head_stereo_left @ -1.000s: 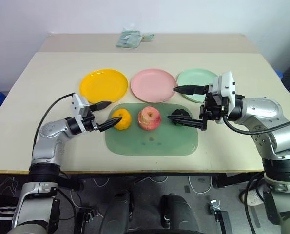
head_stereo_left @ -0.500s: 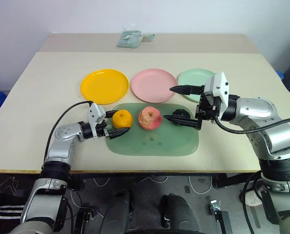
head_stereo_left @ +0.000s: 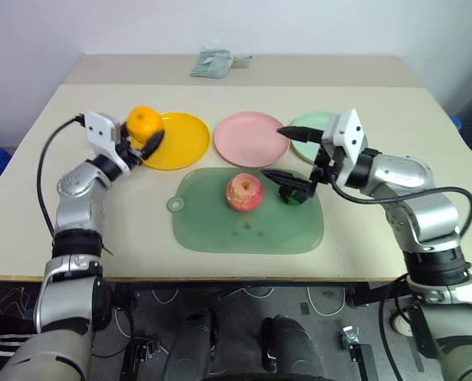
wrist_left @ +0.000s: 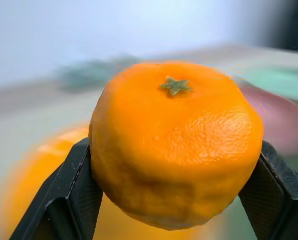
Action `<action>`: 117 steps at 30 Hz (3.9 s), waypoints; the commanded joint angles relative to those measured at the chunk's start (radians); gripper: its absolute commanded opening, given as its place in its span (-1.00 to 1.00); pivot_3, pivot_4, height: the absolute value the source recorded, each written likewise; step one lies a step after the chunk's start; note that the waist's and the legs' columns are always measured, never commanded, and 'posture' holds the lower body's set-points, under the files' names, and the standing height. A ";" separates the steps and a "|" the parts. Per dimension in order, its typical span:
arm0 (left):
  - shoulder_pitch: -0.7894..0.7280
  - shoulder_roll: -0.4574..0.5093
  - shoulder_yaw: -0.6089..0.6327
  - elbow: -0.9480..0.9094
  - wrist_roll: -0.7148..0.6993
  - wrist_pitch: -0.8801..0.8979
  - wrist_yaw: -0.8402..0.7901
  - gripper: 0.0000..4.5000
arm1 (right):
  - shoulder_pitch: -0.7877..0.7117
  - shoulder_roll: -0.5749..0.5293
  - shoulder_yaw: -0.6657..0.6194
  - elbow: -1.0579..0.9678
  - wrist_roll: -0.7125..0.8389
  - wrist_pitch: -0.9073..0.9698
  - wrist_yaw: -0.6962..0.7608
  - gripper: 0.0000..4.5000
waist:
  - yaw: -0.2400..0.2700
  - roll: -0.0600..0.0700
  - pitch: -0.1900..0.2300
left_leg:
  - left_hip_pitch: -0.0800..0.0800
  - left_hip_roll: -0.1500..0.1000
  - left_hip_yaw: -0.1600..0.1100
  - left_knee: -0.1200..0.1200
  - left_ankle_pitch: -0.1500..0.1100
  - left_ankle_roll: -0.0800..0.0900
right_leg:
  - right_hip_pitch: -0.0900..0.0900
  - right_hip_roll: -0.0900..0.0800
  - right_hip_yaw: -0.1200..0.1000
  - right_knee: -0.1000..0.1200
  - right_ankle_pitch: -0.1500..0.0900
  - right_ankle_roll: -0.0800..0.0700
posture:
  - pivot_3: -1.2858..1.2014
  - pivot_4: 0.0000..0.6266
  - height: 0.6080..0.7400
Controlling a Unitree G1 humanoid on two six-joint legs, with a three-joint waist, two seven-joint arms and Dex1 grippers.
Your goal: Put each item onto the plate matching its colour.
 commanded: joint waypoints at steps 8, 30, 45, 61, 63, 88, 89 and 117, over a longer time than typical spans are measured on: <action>-0.208 -0.091 0.013 0.387 0.087 -0.091 0.251 0.46 | -0.121 0.114 0.048 0.023 -0.075 -0.007 -0.112 1.00 | 0.000 -0.002 0.000 | -0.002 -0.002 0.002 0.000 0.000 0.000 | -0.001 0.000 -0.001 0.000 0.000 0.000 | 0.03 -0.52 1.00; 0.162 0.089 -0.015 -0.410 -0.187 0.212 -0.443 0.98 | -0.065 0.096 0.059 -0.098 0.001 0.097 -0.041 1.00 | -0.023 -0.002 0.000 | -0.001 0.001 0.001 -0.001 0.000 0.000 | -0.001 0.000 0.001 -0.001 0.000 0.000 | 0.03 -0.52 1.00; 0.411 0.216 0.004 -0.714 -0.316 0.395 -0.580 0.98 | -0.097 0.103 0.139 -0.081 -0.043 0.211 -0.050 1.00 | -0.025 -0.002 0.000 | -0.001 0.001 0.000 -0.002 0.000 0.000 | -0.001 0.000 0.001 -0.001 0.000 0.000 | 0.03 -0.52 1.00; 0.461 0.239 0.006 -0.758 -0.331 0.424 -0.594 0.98 | -0.122 0.107 0.157 -0.077 -0.021 0.324 -0.008 1.00 | -0.024 -0.002 0.000 | 0.000 0.001 0.000 -0.002 0.000 0.000 | -0.002 0.000 0.001 -0.001 0.000 0.000 | 0.03 -0.52 1.00; 0.464 0.240 0.003 -0.760 -0.329 0.422 -0.596 0.98 | -0.119 0.108 0.162 -0.081 -0.019 0.328 -0.005 1.00 | -0.023 -0.002 0.000 | 0.000 0.001 0.000 -0.002 0.000 0.000 | -0.002 -0.001 0.001 -0.001 0.000 0.000 | 0.03 -0.52 1.00; 0.561 0.254 -0.011 -0.846 -0.336 0.439 -0.625 0.98 | -0.158 0.138 0.308 0.066 -0.213 0.328 -0.059 1.00 | -0.025 -0.002 0.000 | -0.001 0.001 0.000 -0.003 0.000 0.000 | -0.002 -0.001 0.001 -0.001 0.000 0.000 | 0.03 -0.52 1.00; 0.563 0.254 -0.011 -0.849 -0.337 0.439 -0.624 0.98 | -0.156 0.137 0.308 0.066 -0.214 0.333 -0.057 1.00 | -0.025 -0.002 0.000 | -0.001 0.001 0.000 -0.003 0.000 0.000 | -0.002 -0.001 0.001 -0.001 0.000 0.000 | 0.03 -0.52 1.00; 0.522 0.170 -0.026 -0.782 -0.202 0.331 -0.372 1.00 | -0.422 0.348 0.076 0.483 -0.250 0.119 -0.358 0.45 | -0.024 -0.001 0.000 | -0.001 0.001 0.001 -0.004 0.000 0.000 | -0.003 -0.001 0.002 -0.001 0.000 0.000 | 0.03 -0.52 1.00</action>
